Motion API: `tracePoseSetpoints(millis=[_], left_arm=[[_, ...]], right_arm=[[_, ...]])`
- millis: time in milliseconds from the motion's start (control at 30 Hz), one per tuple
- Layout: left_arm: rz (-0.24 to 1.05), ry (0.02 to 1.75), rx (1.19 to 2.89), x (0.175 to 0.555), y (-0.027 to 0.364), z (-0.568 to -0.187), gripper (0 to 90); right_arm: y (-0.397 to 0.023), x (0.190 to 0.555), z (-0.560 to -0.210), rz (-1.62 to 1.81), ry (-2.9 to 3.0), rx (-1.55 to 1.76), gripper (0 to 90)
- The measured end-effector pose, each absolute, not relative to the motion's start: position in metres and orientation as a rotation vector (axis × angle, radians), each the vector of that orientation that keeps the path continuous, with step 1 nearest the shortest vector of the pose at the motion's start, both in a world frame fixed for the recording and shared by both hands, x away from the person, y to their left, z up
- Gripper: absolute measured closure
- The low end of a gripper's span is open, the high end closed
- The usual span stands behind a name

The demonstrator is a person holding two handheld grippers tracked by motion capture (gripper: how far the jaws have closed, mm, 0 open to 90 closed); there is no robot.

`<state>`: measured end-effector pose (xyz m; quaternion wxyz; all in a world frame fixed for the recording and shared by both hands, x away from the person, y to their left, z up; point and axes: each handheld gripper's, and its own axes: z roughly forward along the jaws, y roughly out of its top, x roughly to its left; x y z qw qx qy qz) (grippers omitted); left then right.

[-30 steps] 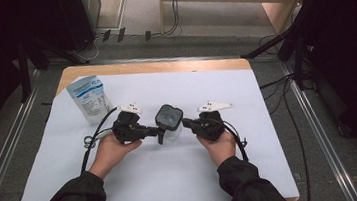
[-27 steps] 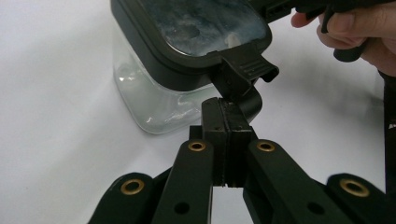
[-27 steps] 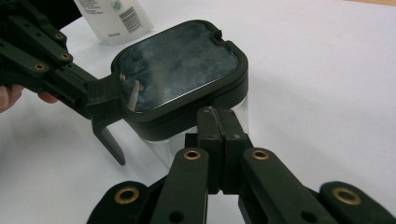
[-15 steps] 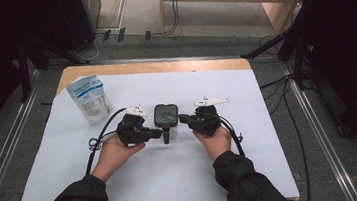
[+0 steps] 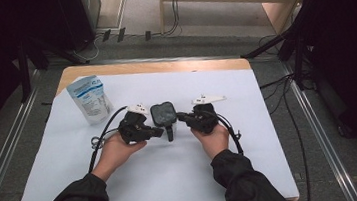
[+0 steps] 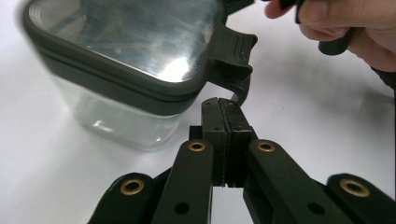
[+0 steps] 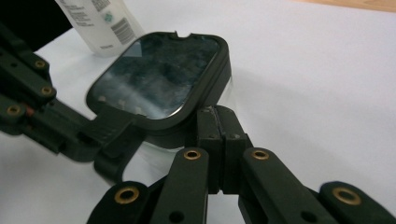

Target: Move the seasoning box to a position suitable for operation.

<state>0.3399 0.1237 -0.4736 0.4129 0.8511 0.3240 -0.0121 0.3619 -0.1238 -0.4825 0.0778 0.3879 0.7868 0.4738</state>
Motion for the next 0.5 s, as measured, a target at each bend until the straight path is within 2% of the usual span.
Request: tracePoseSetpoints(millis=[500], left_arm=[[-0.012,0.813,2.099,0.343,0.157,-0.455,88.8]], right_arm=[[-0.128,0.321,-0.476,1.443,2.377,1.105,90.0]])
